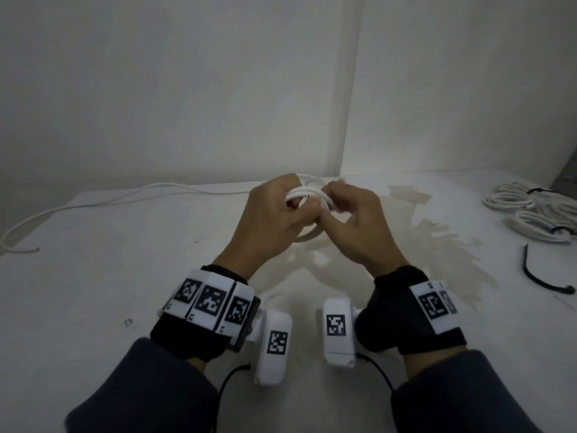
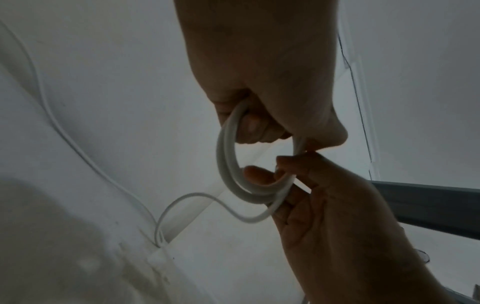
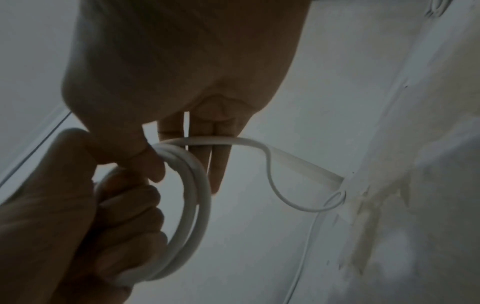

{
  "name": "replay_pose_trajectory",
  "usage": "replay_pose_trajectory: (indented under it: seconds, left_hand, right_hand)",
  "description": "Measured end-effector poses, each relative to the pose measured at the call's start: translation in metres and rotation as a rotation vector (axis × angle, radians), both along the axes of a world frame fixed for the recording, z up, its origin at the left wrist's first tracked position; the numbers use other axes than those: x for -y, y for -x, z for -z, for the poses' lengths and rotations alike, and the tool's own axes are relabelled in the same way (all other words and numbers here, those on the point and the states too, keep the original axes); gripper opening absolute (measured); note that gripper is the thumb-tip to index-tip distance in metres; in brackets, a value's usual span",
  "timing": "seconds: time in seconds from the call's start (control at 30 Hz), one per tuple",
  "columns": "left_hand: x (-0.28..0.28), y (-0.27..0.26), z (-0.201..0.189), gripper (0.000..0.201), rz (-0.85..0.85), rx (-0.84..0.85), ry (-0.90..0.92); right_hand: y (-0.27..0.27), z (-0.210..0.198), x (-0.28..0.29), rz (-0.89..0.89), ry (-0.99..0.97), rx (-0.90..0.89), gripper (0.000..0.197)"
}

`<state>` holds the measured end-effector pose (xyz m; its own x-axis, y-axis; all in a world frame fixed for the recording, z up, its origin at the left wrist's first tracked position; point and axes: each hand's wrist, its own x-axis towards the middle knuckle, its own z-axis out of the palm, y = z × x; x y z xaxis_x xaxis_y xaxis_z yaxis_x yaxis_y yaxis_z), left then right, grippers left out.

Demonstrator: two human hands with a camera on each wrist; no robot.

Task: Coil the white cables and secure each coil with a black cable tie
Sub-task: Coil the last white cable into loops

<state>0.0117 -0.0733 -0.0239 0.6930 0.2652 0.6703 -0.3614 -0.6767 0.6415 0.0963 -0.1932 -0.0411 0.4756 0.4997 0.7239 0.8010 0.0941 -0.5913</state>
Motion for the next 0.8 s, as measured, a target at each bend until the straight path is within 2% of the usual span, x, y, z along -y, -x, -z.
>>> replay_pose_trajectory:
  seconds: [0.13,0.23,0.3,0.4,0.47,0.53,0.6,0.67,0.73,0.8]
  left_hand:
    - [0.002,-0.015,0.005,0.024,-0.040,0.022,0.225]
    - [0.003,-0.021,0.013,0.029,-0.052,-0.026,0.404]
    - [0.005,-0.023,0.017,0.037,-0.045,-0.068,0.493]
    - [0.006,-0.025,0.017,0.027,0.015,-0.198,0.583]
    - [0.005,-0.025,0.019,0.037,0.002,-0.363,0.687]
    - [0.000,-0.025,0.028,0.049,-0.091,-0.597,0.737]
    - [-0.001,-0.022,0.035,0.044,-0.098,-0.794,0.744]
    - [-0.001,-0.023,0.039,0.041,-0.062,-0.836,0.760]
    - [-0.002,-0.027,0.042,0.038,-0.019,-0.788,0.795]
    - [-0.004,-0.028,0.044,0.022,0.053,-0.710,0.881]
  right_hand:
    - [0.007,-0.004,0.001,-0.313,-0.005,-0.465,0.014]
    - [0.009,-0.001,-0.005,-0.477,-0.020,-0.711,0.018]
    - [0.010,0.002,-0.010,-0.482,-0.041,-0.801,0.024]
    - [0.008,0.007,-0.013,-0.417,-0.137,-0.915,0.029]
    - [0.001,0.007,-0.010,-0.412,-0.269,-1.014,0.028]
    - [-0.007,0.007,-0.005,-0.443,-0.414,-1.144,0.029]
    - [-0.011,0.007,-0.004,-0.494,-0.511,-1.245,0.029]
    - [-0.010,0.008,-0.006,-0.538,-0.545,-1.305,0.029]
    - [-0.009,0.010,-0.008,-0.556,-0.550,-1.339,0.030]
    - [-0.009,0.011,-0.010,-0.555,-0.543,-1.361,0.030]
